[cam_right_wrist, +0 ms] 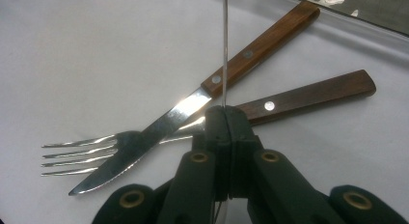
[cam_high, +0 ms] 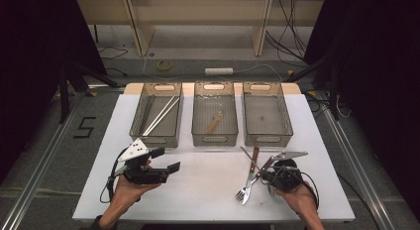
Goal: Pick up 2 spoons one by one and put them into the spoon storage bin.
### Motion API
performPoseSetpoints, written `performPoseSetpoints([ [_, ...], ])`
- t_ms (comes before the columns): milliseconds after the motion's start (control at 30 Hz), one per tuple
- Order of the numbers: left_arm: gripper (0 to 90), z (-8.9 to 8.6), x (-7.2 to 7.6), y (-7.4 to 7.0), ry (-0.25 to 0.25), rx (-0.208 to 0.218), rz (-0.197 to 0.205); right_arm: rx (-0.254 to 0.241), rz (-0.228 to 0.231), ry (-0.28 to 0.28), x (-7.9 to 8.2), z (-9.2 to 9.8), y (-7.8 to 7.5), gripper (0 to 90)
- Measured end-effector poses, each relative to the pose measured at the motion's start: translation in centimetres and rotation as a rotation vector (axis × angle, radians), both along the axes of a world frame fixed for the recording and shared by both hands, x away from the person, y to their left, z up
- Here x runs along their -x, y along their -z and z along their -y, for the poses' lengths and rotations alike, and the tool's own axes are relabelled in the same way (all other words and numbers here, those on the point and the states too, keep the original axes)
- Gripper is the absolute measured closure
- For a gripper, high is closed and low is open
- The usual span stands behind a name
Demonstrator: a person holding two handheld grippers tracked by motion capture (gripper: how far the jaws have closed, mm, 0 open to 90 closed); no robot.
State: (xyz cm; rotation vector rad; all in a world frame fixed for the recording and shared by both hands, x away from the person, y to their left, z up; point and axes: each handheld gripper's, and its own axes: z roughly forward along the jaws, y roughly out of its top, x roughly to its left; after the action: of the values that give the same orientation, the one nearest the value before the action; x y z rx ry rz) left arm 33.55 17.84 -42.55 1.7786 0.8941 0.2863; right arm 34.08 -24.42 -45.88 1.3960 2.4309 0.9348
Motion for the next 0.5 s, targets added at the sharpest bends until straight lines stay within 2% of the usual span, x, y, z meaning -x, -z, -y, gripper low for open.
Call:
performPoseSetpoints([
  [167,18.1,-0.1,0.0,-0.1,-0.006,0.001,0.007,-0.013,0.024,-0.009,0.1,0.1,-0.5,90.0],
  [500,18.0,-0.9,0.1,-0.4,-0.02,0.032,0.038,-0.042,0.086,-0.021,-0.2,0.1,-2.4,90.0],
])
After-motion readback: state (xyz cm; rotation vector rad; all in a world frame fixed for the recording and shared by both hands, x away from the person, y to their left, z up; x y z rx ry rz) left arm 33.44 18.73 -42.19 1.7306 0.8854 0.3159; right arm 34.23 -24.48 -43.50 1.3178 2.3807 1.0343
